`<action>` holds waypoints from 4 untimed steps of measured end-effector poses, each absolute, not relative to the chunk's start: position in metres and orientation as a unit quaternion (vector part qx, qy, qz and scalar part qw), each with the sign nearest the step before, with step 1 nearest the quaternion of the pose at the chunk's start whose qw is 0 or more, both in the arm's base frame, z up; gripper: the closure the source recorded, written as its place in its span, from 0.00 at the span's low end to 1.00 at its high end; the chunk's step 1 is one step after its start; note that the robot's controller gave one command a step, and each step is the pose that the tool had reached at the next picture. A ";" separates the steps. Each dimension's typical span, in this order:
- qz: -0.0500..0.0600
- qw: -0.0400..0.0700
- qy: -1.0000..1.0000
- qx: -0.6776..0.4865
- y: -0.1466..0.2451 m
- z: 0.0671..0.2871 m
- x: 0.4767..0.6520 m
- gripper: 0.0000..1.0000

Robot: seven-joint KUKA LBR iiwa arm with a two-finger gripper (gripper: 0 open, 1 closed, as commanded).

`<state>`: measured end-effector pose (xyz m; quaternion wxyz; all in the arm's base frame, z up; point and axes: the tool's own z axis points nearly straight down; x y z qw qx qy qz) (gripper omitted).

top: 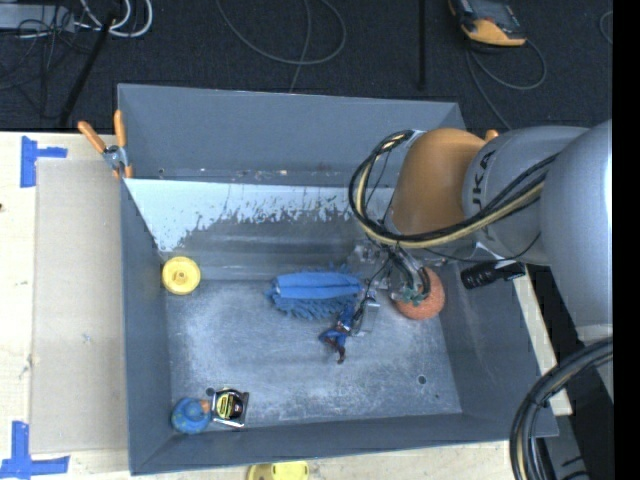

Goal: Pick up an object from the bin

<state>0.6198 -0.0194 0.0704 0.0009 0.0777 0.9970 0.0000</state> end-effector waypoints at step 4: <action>0.000 0.000 0.993 0.116 0.052 0.188 0.614 1.00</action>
Offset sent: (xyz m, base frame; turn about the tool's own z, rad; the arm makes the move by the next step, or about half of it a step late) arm -0.0044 0.0527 -0.0004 0.0623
